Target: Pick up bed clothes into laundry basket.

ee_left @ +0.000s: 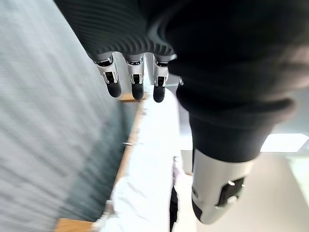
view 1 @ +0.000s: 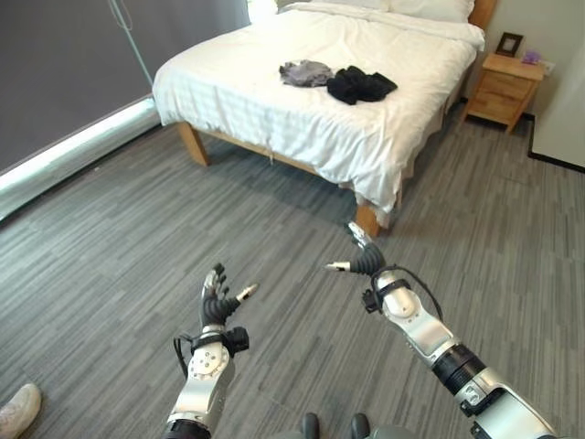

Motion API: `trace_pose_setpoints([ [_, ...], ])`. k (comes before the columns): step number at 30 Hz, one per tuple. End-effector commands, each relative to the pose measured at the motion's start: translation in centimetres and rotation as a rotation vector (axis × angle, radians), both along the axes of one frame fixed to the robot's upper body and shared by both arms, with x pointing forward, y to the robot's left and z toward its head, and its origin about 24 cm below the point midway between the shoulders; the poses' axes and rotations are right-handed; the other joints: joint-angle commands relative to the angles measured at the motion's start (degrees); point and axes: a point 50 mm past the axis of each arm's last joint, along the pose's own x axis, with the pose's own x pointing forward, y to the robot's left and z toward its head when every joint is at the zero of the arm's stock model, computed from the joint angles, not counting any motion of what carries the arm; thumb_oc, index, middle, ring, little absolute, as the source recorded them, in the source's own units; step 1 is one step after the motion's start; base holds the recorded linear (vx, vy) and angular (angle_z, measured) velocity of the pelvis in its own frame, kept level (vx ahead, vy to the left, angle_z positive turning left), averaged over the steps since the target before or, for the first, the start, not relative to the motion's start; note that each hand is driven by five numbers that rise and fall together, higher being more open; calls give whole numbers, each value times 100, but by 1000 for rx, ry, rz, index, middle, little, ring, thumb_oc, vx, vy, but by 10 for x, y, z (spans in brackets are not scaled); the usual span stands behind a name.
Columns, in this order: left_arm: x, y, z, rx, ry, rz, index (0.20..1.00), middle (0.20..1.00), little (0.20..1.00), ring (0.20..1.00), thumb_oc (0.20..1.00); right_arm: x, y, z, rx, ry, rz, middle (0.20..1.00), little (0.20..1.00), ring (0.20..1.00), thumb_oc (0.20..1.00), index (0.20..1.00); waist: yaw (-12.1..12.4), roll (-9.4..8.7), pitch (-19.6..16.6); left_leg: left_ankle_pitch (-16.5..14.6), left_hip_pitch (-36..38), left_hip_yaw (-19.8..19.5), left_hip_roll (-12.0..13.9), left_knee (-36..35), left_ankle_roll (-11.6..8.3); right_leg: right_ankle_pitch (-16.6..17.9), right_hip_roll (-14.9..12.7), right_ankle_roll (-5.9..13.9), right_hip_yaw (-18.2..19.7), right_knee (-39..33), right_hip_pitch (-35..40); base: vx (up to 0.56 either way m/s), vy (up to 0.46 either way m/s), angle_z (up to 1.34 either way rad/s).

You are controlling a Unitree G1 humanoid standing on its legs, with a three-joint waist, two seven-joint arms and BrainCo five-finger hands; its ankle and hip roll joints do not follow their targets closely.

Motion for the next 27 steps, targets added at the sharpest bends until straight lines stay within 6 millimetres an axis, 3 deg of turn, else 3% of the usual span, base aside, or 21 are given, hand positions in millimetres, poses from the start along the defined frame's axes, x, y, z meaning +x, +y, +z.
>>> trace_pose_setpoints([
  [1, 9, 15, 51, 187, -226, -26, 1000, 1000, 1000, 1000, 1000, -8, 14, 24, 140, -106, 49, 1000, 1000, 1000, 1000, 1000, -11, -502, -175, -524, 3, -283, 6, 3, -62, 814, -566, 414, 647, -913, 27, 51, 15, -4],
  [4, 7, 7, 48, 212, -213, -49, 1000, 1000, 1000, 1000, 1000, -11, 16, 16, 144, -71, 63, 1000, 1000, 1000, 1000, 1000, 5, -502, -149, -683, 92, -403, -47, 3, 31, 757, -491, 439, 843, -915, 54, 48, 37, -6],
  [6, 6, 6, 48, 208, -211, -58, 1000, 1000, 1000, 1000, 1000, -12, 14, 12, 140, -53, 57, 1000, 1000, 1000, 1000, 1000, 46, -525, -99, -622, 83, -480, -100, 3, 76, 747, -463, 431, 962, -801, -21, 13, 49, -14],
  [9, 5, 3, 54, 211, -236, -71, 1000, 1000, 1000, 1000, 1000, -16, 11, 7, 131, -43, 48, 1000, 1000, 1000, 1000, 1000, 125, -489, 25, -702, 187, -567, -86, 3, 180, 524, -371, 503, 938, 177, -349, 44, 53, -16],
  [10, 7, 1, 56, 203, -250, -67, 1000, 1000, 1000, 1000, 1000, -17, 11, 4, 121, -33, 53, 1000, 1000, 1000, 1000, 1000, 108, -496, 202, -684, 288, -622, -84, 3, 202, 966, -345, 764, 909, 1085, -688, 15, 36, 0],
  [12, 10, -2, 61, 192, -273, -72, 1000, 1000, 1000, 1000, 1000, -17, 11, 1, 119, -25, 45, 1000, 1000, 1000, 1000, 1000, 93, -478, 303, -668, 319, -635, -37, 3, 189, 1077, -360, 855, 815, 1544, -937, 62, 37, 16],
  [13, 14, -15, 67, 147, -319, -108, 1000, 1000, 1000, 1000, 1000, -19, 9, -4, 113, -6, 33, 1000, 1000, 1000, 1000, 1000, 38, -458, 369, -739, 398, -675, 24, 3, 165, 999, -354, 790, 565, 1642, -1206, 122, 37, 27],
  [14, 15, -15, 67, 146, -320, -109, 1000, 1000, 1000, 1000, 1000, -18, 9, -4, 112, -6, 32, 1000, 1000, 1000, 1000, 1000, 22, -449, 369, -752, 401, -697, 31, 3, 162, 974, -355, 783, 540, 1662, -1205, 286, 54, 26],
  [15, 21, -36, 82, 40, -406, -192, 1000, 1000, 1000, 1000, 1000, -20, 4, -10, 94, 6, 20, 1000, 1000, 1000, 1000, 1000, -113, -511, 365, -842, 507, -821, -29, 3, 138, 770, -194, 627, 320, 1163, -1436, 319, 34, 43],
  [17, 20, -42, 90, -24, -456, -228, 1000, 1000, 1000, 1000, 1000, -20, 1, -11, 86, 9, 16, 1000, 1000, 1000, 1000, 1000, -230, -514, 370, -951, 622, -942, -28, 3, 128, 724, -70, 577, 168, 795, -1443, 332, 27, 80],
  [19, 28, -60, 113, -95, -568, -292, 1000, 1000, 1000, 1000, 1000, -21, -7, -18, 93, 43, -1, 1000, 1000, 1000, 1000, 1000, -485, -730, 333, -1194, 943, -1202, -146, 3, 77, 943, 76, 555, -2, -161, -1739, 430, 13, 90],
  [20, 28, -60, 114, -96, -569, -292, 1000, 1000, 1000, 1000, 1000, -20, -7, -18, 93, 42, -2, 1000, 1000, 1000, 1000, 1000, -515, -667, 342, -1239, 966, -1239, -76, 3, 73, 952, 115, 546, -66, -246, -1666, 406, -8, 77],
  [22, 32, -63, 120, -85, -596, -297, 1000, 1000, 1000, 1000, 1000, -21, -15, -26, 89, 74, -33, 1000, 1000, 1000, 1000, 1000, -650, -774, 290, -1442, 1218, -1483, -48, 3, 45, 1159, 211, 569, -81, -529, -1732, 461, -94, 58],
  [23, 32, -65, 122, -98, -606, -300, 1000, 1000, 1000, 1000, 1000, -26, -21, -35, 97, 103, -65, 1000, 1000, 1000, 1000, 1000, -803, -899, 156, -1581, 1393, -1713, 31, 3, -23, 1247, 109, 508, 29, -552, -1586, 430, -134, 22],
  [24, 32, -65, 122, -98, -606, -300, 1000, 1000, 1000, 1000, 1000, -26, -21, -35, 97, 104, -65, 1000, 1000, 1000, 1000, 1000, -805, -897, 157, -1582, 1395, -1714, 33, 3, -23, 1247, 110, 507, 27, -553, -1583, 607, -163, 38],
  [25, 26, -63, 118, -117, -594, -303, 1000, 1000, 1000, 1000, 1000, -35, -27, -46, 100, 144, -93, 1000, 1000, 1000, 1000, 1000, -900, -824, -8, -1174, 1383, -1740, 335, 493, -216, 1266, 114, 413, 215, -470, -1349, 331, -59, 68],
  [26, 26, -63, 118, -118, -594, -303, 1000, 1000, 1000, 1000, 1000, -35, -27, -46, 100, 144, -93, 1000, 1000, 1000, 1000, 1000, -902, -822, -10, -1177, 1380, -1741, 336, 497, -216, 1266, 114, 413, 214, -471, -1349, 599, -102, 77],
  [27, 25, -60, 116, -125, -585, -277, 1000, 1000, 1000, 1000, 1000, -34, -28, -52, 97, 168, -109, 1000, 1000, 1000, 1000, 1000, -878, -805, -1, -477, 838, -1413, 405, 1987, -486, 1264, -16, 344, 93, -546, -1004, 406, -67, 47],
])
